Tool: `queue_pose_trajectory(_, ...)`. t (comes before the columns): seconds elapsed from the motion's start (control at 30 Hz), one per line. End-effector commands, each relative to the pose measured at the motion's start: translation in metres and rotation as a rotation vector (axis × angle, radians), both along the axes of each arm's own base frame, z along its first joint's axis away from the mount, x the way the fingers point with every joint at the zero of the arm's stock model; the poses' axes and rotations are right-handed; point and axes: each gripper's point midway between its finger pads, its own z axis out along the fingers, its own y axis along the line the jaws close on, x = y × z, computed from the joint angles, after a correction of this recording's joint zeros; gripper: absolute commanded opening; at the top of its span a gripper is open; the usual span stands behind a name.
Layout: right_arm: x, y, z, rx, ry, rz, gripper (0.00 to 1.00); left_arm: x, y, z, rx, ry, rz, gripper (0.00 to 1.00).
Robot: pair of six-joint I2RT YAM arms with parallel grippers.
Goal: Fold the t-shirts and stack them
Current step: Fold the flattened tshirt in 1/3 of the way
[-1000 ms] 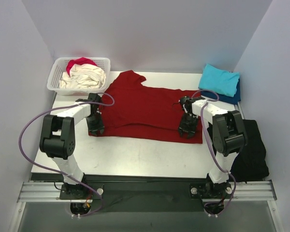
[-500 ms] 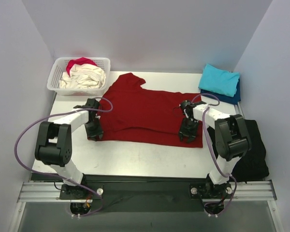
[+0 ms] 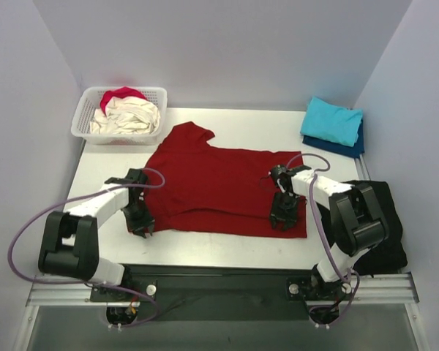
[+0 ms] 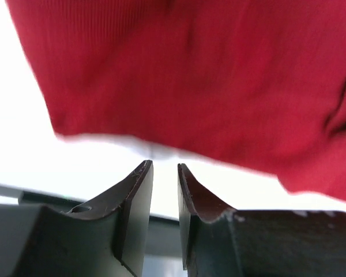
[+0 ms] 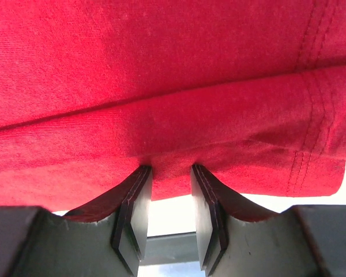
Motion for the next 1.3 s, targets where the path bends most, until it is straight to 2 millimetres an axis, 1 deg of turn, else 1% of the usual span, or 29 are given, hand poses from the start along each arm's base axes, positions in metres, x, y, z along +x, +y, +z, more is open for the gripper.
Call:
queue_pose_trajectory(0.0, -0.053, -0.018, -0.009, -0.08, 0.167, -0.003, 0.33, -0.025, -0.009, 0.023, -0.042, 0.029, 0.065, 0.34)
queue_pose_trajectory(0.03, -0.055, -0.019, -0.008, -0.084, 0.168, -0.011, 0.33, -0.026, -0.006, 0.037, -0.033, 0.007, 0.066, 0.34)
queue_pose_trajectory(0.07, -0.059, -0.02, -0.005, -0.089, 0.169, -0.013, 0.32, -0.024, -0.002, 0.045, -0.01, -0.01, 0.072, 0.34)
queue_pose_trajectory(0.1, -0.059, -0.022, -0.003, -0.096, 0.166, -0.019, 0.32, -0.02, 0.01, 0.053, 0.05, -0.05, 0.071, 0.34)
queue_pose_trajectory(0.13, -0.061, -0.023, -0.002, -0.102, 0.166, -0.026, 0.32, -0.022, 0.017, 0.059, 0.079, -0.049, 0.072, 0.35)
queue_pose_trajectory(0.17, -0.062, -0.026, 0.001, -0.113, 0.163, -0.032, 0.32, -0.014, 0.021, 0.068, 0.099, -0.082, 0.075, 0.35)
queue_pose_trajectory(0.2, -0.062, -0.027, 0.003, -0.123, 0.16, -0.037, 0.32, -0.013, 0.03, 0.07, 0.13, -0.088, 0.08, 0.35)
queue_pose_trajectory(0.23, -0.063, -0.029, 0.004, -0.133, 0.158, -0.038, 0.32, -0.01, 0.031, 0.072, 0.135, -0.099, 0.08, 0.34)
queue_pose_trajectory(0.27, -0.064, -0.033, 0.007, -0.151, 0.157, -0.04, 0.32, -0.006, 0.031, 0.075, 0.132, -0.11, 0.077, 0.33)
queue_pose_trajectory(0.3, -0.061, -0.034, 0.009, -0.16, 0.146, -0.041, 0.32, -0.003, 0.028, 0.076, 0.118, -0.124, 0.067, 0.32)
queue_pose_trajectory(0.33, -0.061, -0.034, 0.011, -0.16, 0.144, -0.041, 0.31, 0.005, 0.024, 0.078, 0.098, -0.16, 0.059, 0.32)
queue_pose_trajectory(0.37, -0.058, -0.04, 0.014, -0.193, 0.119, -0.041, 0.32, 0.011, 0.021, 0.08, 0.078, -0.187, 0.052, 0.32)
queue_pose_trajectory(0.4, -0.056, -0.041, 0.016, -0.2, 0.11, -0.045, 0.31, 0.017, 0.015, 0.083, 0.044, -0.213, 0.036, 0.32)
queue_pose_trajectory(0.43, -0.052, -0.04, 0.02, -0.199, 0.087, -0.047, 0.31, 0.029, 0.008, 0.086, 0.009, -0.262, 0.024, 0.32)
queue_pose_trajectory(0.5, -0.045, -0.039, 0.026, -0.194, 0.053, -0.051, 0.31, 0.041, -0.007, 0.092, -0.07, -0.3, -0.01, 0.33)
queue_pose_trajectory(0.53, -0.041, -0.037, 0.029, -0.192, 0.032, -0.048, 0.31, 0.05, -0.016, 0.091, -0.107, -0.318, -0.024, 0.33)
queue_pose_trajectory(0.57, -0.032, -0.033, 0.037, -0.177, -0.01, -0.049, 0.32, 0.054, -0.023, 0.091, -0.138, -0.327, -0.04, 0.33)
queue_pose_trajectory(0.6, -0.027, -0.031, 0.041, -0.175, -0.03, -0.046, 0.32, 0.056, -0.031, 0.088, -0.176, -0.314, -0.046, 0.33)
queue_pose_trajectory(0.63, -0.022, -0.029, 0.045, -0.175, -0.054, -0.049, 0.32, 0.064, -0.039, 0.087, -0.201, -0.338, -0.061, 0.33)
queue_pose_trajectory(0.67, -0.014, -0.025, 0.053, -0.166, -0.086, -0.048, 0.32, 0.066, -0.045, 0.085, -0.223, -0.34, -0.074, 0.33)
queue_pose_trajectory(0.73, -0.006, -0.021, 0.062, -0.156, -0.122, -0.05, 0.33, 0.072, -0.052, 0.074, -0.241, -0.329, -0.072, 0.33)
queue_pose_trajectory(0.77, 0.001, -0.016, 0.07, -0.148, -0.149, -0.046, 0.33, 0.072, -0.058, 0.07, -0.246, -0.318, -0.086, 0.33)
queue_pose_trajectory(0.8, 0.004, -0.014, 0.074, -0.146, -0.164, -0.046, 0.33, 0.072, -0.059, 0.059, -0.235, -0.289, -0.08, 0.33)
queue_pose_trajectory(0.9, 0.012, -0.007, 0.084, -0.131, -0.191, -0.042, 0.33, 0.074, -0.07, 0.042, -0.236, -0.261, -0.098, 0.33)
queue_pose_trajectory(0.97, 0.014, -0.004, 0.089, -0.123, -0.204, -0.034, 0.34, 0.076, -0.074, 0.036, -0.232, -0.26, -0.105, 0.33)
queue_pose_trajectory(1.0, 0.015, -0.001, 0.091, -0.12, -0.212, -0.029, 0.34, 0.074, -0.08, 0.031, -0.235, -0.248, -0.114, 0.33)
queue_pose_trajectory(1.1, 0.014, 0.0, 0.091, -0.123, -0.209, -0.019, 0.34, 0.075, -0.089, 0.026, -0.237, -0.241, -0.13, 0.36)
queue_pose_trajectory(1.27, 0.008, -0.002, 0.086, -0.136, -0.191, -0.017, 0.34, 0.078, -0.092, 0.018, -0.218, -0.233, -0.136, 0.37)
